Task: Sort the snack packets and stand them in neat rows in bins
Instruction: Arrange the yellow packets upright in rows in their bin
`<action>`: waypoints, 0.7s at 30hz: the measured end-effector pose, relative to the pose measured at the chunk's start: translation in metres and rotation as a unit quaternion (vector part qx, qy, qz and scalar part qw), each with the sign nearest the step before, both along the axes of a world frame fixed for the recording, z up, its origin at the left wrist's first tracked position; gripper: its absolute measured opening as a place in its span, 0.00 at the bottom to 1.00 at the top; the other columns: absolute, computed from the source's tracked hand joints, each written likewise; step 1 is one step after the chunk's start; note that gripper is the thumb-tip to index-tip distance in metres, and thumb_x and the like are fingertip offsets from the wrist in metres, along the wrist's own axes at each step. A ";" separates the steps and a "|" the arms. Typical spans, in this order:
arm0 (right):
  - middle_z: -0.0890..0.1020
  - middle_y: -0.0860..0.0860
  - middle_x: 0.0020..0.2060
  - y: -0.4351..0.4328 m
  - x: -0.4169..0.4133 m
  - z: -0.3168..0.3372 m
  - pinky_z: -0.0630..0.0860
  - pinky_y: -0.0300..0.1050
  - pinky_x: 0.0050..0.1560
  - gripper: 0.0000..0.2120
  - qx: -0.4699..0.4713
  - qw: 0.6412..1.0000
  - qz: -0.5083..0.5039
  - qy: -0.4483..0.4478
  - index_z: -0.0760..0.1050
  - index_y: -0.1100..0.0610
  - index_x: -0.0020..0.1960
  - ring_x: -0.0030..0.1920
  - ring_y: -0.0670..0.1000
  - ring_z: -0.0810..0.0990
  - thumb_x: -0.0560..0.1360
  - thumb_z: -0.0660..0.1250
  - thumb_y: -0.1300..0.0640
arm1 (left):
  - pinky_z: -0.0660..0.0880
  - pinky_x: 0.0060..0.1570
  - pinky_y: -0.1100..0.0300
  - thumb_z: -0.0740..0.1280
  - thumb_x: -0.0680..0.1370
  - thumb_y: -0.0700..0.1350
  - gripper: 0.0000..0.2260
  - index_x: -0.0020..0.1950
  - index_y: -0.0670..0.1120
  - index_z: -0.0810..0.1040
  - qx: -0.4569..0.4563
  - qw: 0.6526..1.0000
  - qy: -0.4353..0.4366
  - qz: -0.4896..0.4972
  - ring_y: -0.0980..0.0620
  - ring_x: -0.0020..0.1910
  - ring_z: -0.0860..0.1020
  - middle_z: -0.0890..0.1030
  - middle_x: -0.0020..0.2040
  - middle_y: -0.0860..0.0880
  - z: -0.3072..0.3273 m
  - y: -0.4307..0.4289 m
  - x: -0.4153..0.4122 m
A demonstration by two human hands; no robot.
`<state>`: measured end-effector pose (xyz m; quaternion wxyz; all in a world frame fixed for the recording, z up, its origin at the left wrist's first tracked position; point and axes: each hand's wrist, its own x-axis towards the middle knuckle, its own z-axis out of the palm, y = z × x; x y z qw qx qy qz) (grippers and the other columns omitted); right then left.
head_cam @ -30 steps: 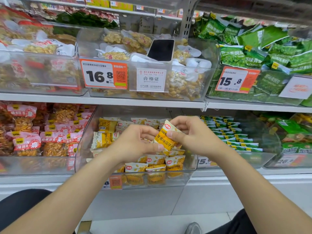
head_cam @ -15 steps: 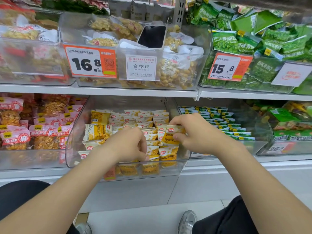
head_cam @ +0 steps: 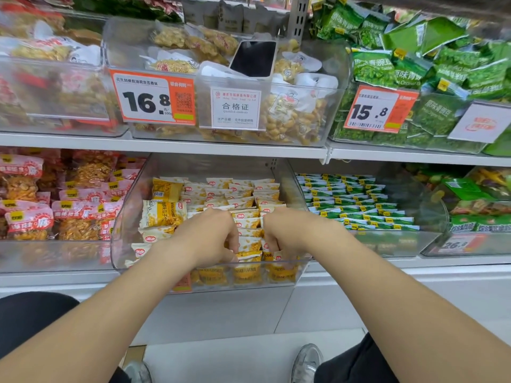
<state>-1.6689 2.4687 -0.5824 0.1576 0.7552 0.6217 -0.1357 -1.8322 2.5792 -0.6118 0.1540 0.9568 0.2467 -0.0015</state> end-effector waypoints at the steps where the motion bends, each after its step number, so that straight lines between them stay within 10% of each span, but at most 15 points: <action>1: 0.77 0.48 0.39 0.002 0.001 0.001 0.72 0.41 0.33 0.16 -0.006 1.000 0.002 0.004 0.77 0.51 0.36 0.38 0.51 0.77 0.70 0.77 0.70 | 0.69 0.34 0.59 0.80 0.74 0.52 0.06 0.44 0.53 0.87 0.001 1.000 0.000 -0.003 0.60 0.37 0.73 0.74 0.35 0.59 0.001 0.000 -0.001; 6: 0.82 0.47 0.44 0.001 0.014 0.007 0.85 0.50 0.46 0.15 0.042 0.996 -0.035 0.075 0.84 0.49 0.50 0.43 0.45 0.83 0.67 0.85 0.58 | 0.75 0.36 0.61 0.76 0.78 0.53 0.08 0.42 0.51 0.86 -0.080 0.996 -0.033 0.038 0.57 0.37 0.81 0.81 0.32 0.59 0.009 0.006 -0.007; 9: 0.86 0.42 0.40 -0.009 0.013 0.016 0.80 0.45 0.56 0.11 0.189 0.974 -0.028 0.125 0.85 0.47 0.58 0.43 0.37 0.79 0.77 0.77 0.49 | 0.80 0.46 0.51 0.67 0.81 0.46 0.04 0.51 0.48 0.82 0.045 0.988 -0.070 0.128 0.45 0.52 0.82 0.82 0.46 0.52 0.011 0.015 -0.012; 14: 0.86 0.43 0.36 -0.012 0.005 0.016 0.72 0.33 0.41 0.08 0.289 0.939 -0.063 0.175 0.85 0.46 0.55 0.38 0.40 0.83 0.83 0.68 0.53 | 0.75 0.61 0.45 0.65 0.79 0.39 0.22 0.73 0.41 0.68 0.185 0.949 0.128 0.223 0.35 0.69 0.71 0.73 0.68 0.37 0.005 0.033 -0.027; 21: 0.85 0.44 0.33 -0.008 0.008 0.012 0.72 0.32 0.40 0.08 0.317 0.930 -0.086 0.164 0.85 0.46 0.54 0.37 0.40 0.82 0.81 0.68 0.54 | 0.70 0.56 0.50 0.64 0.78 0.36 0.15 0.65 0.44 0.75 0.241 0.934 0.153 0.214 0.39 0.67 0.70 0.81 0.62 0.41 0.003 0.043 -0.028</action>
